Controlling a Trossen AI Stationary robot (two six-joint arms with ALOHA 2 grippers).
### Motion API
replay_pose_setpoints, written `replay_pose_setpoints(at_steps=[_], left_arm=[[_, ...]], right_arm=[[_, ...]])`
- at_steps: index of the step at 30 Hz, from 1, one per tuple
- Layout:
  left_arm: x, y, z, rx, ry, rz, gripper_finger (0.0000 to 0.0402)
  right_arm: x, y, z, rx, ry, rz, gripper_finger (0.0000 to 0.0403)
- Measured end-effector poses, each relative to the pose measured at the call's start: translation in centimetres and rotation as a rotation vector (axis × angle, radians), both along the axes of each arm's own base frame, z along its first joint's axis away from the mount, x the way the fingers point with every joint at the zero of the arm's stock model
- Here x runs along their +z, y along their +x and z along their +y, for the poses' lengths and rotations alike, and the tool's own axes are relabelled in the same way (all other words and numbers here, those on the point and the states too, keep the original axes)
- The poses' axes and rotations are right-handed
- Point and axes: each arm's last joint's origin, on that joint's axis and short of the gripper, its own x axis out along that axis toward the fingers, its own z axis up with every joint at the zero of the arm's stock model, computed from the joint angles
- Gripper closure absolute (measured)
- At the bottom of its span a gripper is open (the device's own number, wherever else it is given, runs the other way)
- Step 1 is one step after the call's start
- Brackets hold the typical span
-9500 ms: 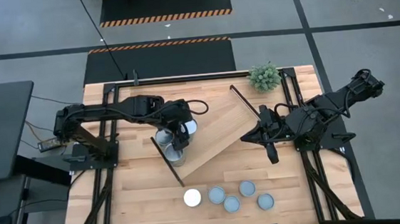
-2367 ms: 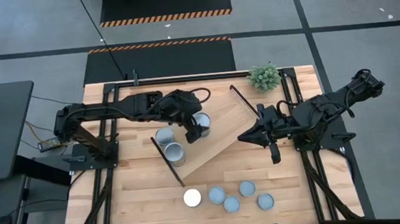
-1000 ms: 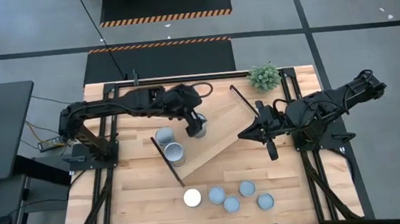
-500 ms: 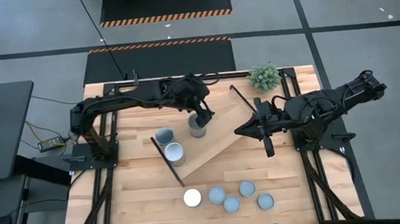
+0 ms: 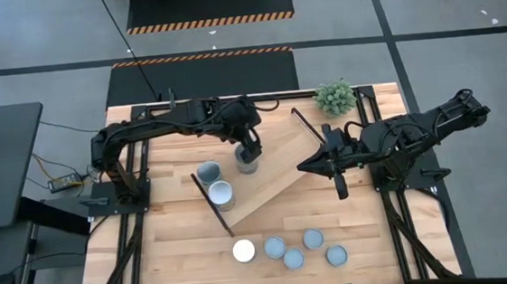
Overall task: Pick and place cans onto a shelf
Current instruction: Put the canned peas on the shelf
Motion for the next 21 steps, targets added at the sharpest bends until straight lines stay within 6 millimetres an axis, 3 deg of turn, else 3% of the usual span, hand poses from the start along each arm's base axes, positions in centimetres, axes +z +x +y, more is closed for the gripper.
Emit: replay_pose_setpoints(at_steps=[21], left_arm=[[0.8,-2.6,-0.7,0.033,-0.056,0.106,0.0015]], right_arm=[[0.1,0.0,0.0,0.001,0.003,-0.009,0.0385]])
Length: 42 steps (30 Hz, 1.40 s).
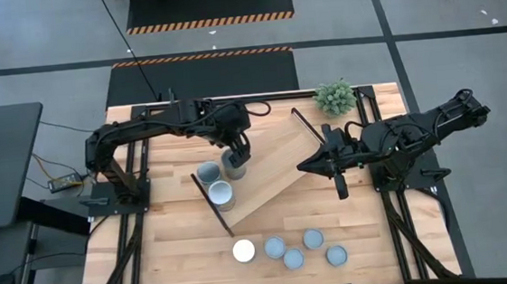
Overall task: Pick and place cans onto a shelf
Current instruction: Put the canned peas on the shelf, then put the canned oranges on the shelf
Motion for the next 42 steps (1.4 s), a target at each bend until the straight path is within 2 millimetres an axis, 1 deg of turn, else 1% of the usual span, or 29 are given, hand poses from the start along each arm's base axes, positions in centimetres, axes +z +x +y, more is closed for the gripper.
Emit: replay_pose_setpoints(at_steps=[4,8,13,16,19,22,25,30,33,37,42], left_arm=[[0.1,-0.5,-0.1,0.003,-0.007,0.024,0.0015],[0.0,-0.3,-0.1,-0.012,-0.031,0.010,0.0015],[0.5,0.5,-0.4,-0.059,-0.016,-0.078,0.0015],[1.1,0.9,-1.2,-0.136,-0.002,-0.140,0.0015],[2.2,0.9,-3.4,-0.277,0.035,-0.217,0.0015],[3.2,0.3,-6.5,-0.452,0.098,-0.250,0.0015],[3.3,-0.1,-9.5,-0.545,0.110,-0.254,0.0015],[3.4,-1.0,-13.9,-0.623,0.079,-0.262,0.0015],[3.4,-1.6,-16.1,-0.623,0.049,-0.273,0.0015],[3.1,-2.3,-18.8,-0.599,-0.021,-0.267,0.0015],[1.9,-3.3,-23.2,-0.649,0.034,-0.244,0.0015]], right_arm=[[0.0,0.0,0.0,0.000,0.000,0.000,0.0385],[0.0,0.0,0.0,0.000,0.000,0.000,0.0385],[0.0,0.0,0.0,-0.001,0.005,0.000,0.0385],[0.0,0.0,0.0,0.000,0.012,0.004,0.0386],[0.0,-0.4,-0.1,-0.005,0.028,0.020,0.0387],[0.0,-1.1,-0.3,-0.006,0.043,0.035,0.0392],[0.1,-1.9,-0.5,-0.014,0.044,0.054,0.0396],[0.2,-3.3,-1.0,-0.048,0.037,0.076,0.0396],[0.1,-3.7,-1.1,-0.033,0.034,0.098,0.0396],[-0.2,-3.6,-1.0,0.020,0.036,0.138,0.0397],[-0.6,-3.5,-0.8,0.051,0.019,0.172,0.0397]])
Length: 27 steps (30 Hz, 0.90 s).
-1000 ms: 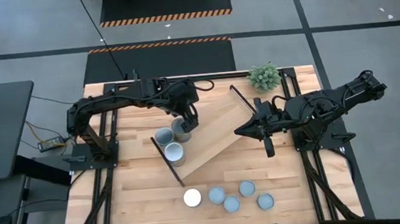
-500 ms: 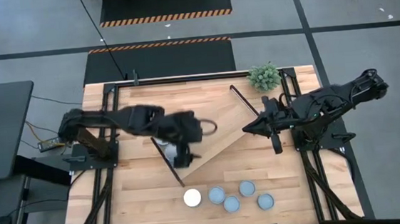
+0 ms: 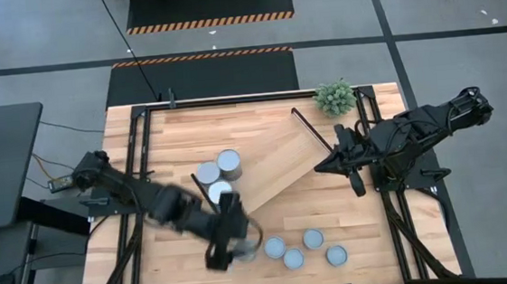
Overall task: Pick and place cans onto a shelf
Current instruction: Put the canned oranges on the shelf
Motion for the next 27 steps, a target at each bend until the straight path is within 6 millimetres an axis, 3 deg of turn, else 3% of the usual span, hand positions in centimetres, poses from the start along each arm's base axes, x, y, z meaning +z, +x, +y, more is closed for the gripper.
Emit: replay_pose_setpoints(at_steps=[4,10,21,27], left_arm=[[-1.5,-0.7,-3.3,-0.043,0.057,0.015,0.0015],[-3.5,-1.5,-6.6,-0.046,0.130,0.026,0.0015],[-7.1,-3.8,-10.2,0.055,0.106,0.178,0.0015],[-10.3,-3.0,-11.4,0.064,0.193,0.218,0.0015]], right_arm=[[-0.1,0.3,0.1,0.001,-0.002,0.005,0.0397],[-1.1,1.7,1.3,0.005,0.058,0.059,0.0396],[-3.5,5.8,6.6,-0.009,0.170,0.045,0.0398],[-5.1,7.1,9.4,-0.021,0.225,0.050,0.0398]])
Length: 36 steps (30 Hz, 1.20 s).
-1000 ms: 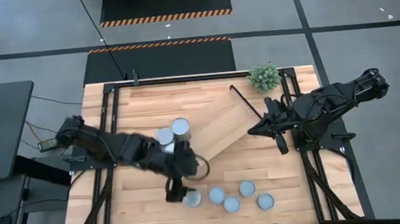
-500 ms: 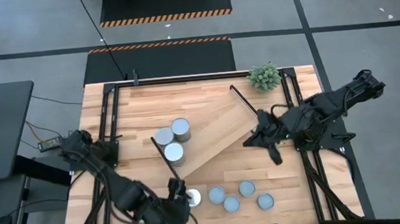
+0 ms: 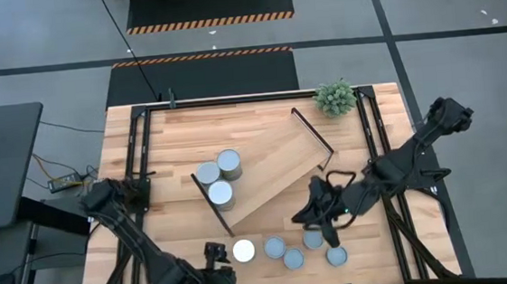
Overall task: Pick and place cans onto a shelf
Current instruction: Put the canned oranges on the shelf
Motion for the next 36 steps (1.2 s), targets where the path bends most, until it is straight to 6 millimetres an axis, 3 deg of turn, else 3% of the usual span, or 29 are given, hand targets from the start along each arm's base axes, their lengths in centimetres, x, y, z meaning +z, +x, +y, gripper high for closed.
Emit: replay_pose_setpoints(at_steps=[6,11,17,24,29,33,36], left_arm=[[-2.9,3.1,1.5,0.033,0.024,0.091,0.0015],[-3.1,5.4,3.9,-0.012,-0.027,0.168,0.0015],[-2.9,7.0,5.9,-0.098,-0.014,0.171,0.0015],[-2.5,7.2,6.0,-0.176,-0.016,0.148,0.0015],[-2.4,7.4,5.7,-0.217,-0.030,0.126,0.0017],[-0.9,7.3,4.9,-0.278,0.013,0.058,0.0029],[-1.1,7.6,4.9,-0.309,0.038,0.059,0.0040]], right_arm=[[-1.9,1.3,2.2,-0.008,0.065,0.030,0.0398],[-3.1,1.7,3.1,-0.013,0.083,0.066,0.0398],[-2.2,0.5,3.0,-0.004,0.098,0.073,0.0398],[-0.8,-1.2,3.2,-0.076,0.080,0.002,0.0398],[-0.9,-1.2,3.2,-0.085,0.075,-0.001,0.0398],[-0.9,-1.2,3.2,-0.085,0.075,0.004,0.0398],[-0.9,-1.2,3.2,-0.085,0.076,0.004,0.0398]])
